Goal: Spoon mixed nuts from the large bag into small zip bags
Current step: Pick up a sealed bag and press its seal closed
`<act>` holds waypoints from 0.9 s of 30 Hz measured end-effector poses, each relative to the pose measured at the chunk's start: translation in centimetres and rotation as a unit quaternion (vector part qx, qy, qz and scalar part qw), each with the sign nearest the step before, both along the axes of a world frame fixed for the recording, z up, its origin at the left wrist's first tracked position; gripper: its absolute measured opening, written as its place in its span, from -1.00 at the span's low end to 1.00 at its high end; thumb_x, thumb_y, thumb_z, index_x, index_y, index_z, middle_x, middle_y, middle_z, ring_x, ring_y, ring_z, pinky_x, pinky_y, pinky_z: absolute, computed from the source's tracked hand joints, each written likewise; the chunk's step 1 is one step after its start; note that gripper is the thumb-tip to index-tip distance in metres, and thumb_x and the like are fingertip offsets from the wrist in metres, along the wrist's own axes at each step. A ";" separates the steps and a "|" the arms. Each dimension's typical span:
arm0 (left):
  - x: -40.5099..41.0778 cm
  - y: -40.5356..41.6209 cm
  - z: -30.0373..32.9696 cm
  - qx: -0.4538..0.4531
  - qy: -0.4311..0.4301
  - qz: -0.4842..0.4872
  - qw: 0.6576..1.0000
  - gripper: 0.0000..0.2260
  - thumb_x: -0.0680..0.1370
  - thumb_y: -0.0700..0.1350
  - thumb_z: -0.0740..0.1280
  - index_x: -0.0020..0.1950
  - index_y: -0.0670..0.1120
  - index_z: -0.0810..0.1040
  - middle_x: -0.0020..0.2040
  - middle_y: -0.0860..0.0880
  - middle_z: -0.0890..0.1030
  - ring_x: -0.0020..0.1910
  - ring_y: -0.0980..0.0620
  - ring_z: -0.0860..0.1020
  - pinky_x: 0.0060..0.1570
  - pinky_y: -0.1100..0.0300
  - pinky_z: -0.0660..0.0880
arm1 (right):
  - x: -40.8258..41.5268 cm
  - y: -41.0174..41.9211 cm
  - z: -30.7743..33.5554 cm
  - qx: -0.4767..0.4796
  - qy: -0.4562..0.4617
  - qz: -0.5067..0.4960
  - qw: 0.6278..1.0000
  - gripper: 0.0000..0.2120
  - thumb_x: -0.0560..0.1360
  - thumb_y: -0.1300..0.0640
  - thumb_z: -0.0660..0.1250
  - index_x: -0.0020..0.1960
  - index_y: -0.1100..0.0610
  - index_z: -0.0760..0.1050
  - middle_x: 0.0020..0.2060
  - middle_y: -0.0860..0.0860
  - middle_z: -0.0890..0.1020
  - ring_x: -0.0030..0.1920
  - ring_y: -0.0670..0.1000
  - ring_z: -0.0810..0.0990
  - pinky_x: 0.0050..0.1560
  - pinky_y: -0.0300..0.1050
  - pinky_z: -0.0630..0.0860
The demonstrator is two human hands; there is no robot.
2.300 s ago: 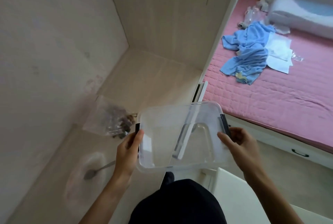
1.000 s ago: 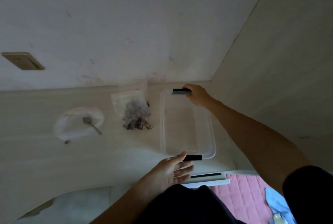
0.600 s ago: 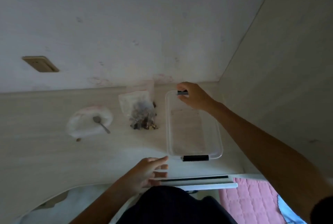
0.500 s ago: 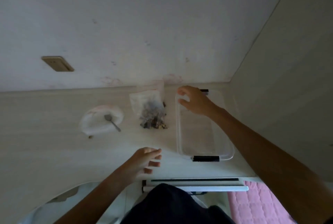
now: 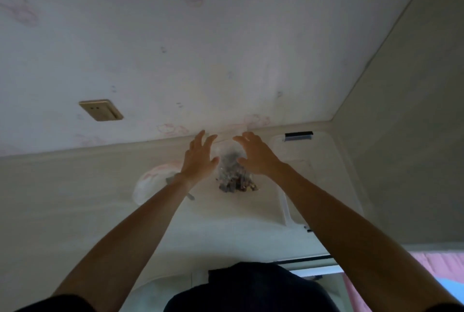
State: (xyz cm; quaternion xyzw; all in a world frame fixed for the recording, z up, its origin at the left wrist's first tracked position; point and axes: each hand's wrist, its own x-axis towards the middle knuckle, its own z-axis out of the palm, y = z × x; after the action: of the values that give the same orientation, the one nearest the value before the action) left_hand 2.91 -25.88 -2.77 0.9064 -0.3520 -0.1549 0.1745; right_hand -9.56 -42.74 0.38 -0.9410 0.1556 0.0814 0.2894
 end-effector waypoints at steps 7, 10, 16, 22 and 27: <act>3.1 0.9 0.0 -0.013 0.047 -0.070 0.996 -0.83 0.59 0.00 0.41 0.14 0.00 0.59 0.18 -0.05 0.62 0.22 -0.09 0.56 0.16 0.07 0.48 | -0.4 1.3 0.8 -0.045 -0.001 -0.078 0.996 -0.76 0.60 0.14 0.32 0.24 0.15 0.45 0.19 0.10 0.53 0.19 0.13 0.51 0.21 -0.02 0.46; 3.4 2.3 0.5 -0.077 0.027 -0.082 0.993 -0.88 0.53 0.01 0.48 -0.09 0.02 0.59 -0.07 0.04 0.67 -0.02 -0.01 0.62 -0.03 0.12 0.51 | -2.0 1.6 1.4 -0.058 -0.005 -0.091 0.994 -0.84 0.63 0.12 0.27 0.17 0.14 0.46 0.10 0.08 0.58 0.12 0.11 0.56 0.09 -0.08 0.45; 1.6 5.7 1.5 -0.176 0.051 -0.162 0.970 -0.85 0.48 0.02 0.57 -0.18 0.07 0.63 -0.21 0.16 0.66 -0.20 0.30 0.58 -0.13 0.22 0.51 | -5.5 2.8 2.0 -0.068 0.022 -0.076 0.994 -0.71 0.66 -0.03 0.28 0.28 0.10 0.54 0.23 0.05 0.57 0.22 0.08 0.54 0.32 -0.02 0.42; -0.7 8.2 1.8 -0.258 0.140 -0.140 0.946 -0.86 0.46 -0.10 0.60 -0.16 -0.07 0.67 -0.18 0.11 0.70 -0.13 0.17 0.67 0.01 0.25 0.60 | -8.3 4.2 2.8 -0.026 -0.003 -0.084 0.996 -0.90 0.58 -0.04 0.40 -0.02 -0.06 0.51 0.03 -0.06 0.64 0.02 -0.05 0.57 0.16 -0.09 0.51; -2.2 8.1 1.5 -0.288 0.187 -0.101 0.934 -0.75 0.42 -0.26 0.61 -0.25 -0.03 0.58 -0.25 0.05 0.69 -0.24 0.17 0.66 -0.14 0.31 0.58 | -7.8 6.6 3.0 0.025 -0.023 -0.075 0.997 -0.86 0.52 0.03 0.47 -0.05 -0.09 0.50 -0.03 -0.14 0.58 0.01 -0.07 0.57 0.11 -0.12 0.51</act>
State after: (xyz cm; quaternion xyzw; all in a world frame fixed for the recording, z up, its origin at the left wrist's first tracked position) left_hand 0.76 -17.78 -1.29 0.7315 -0.4322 -0.2301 0.4746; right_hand -17.31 -36.09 3.40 -0.9206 0.2173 0.0416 0.3218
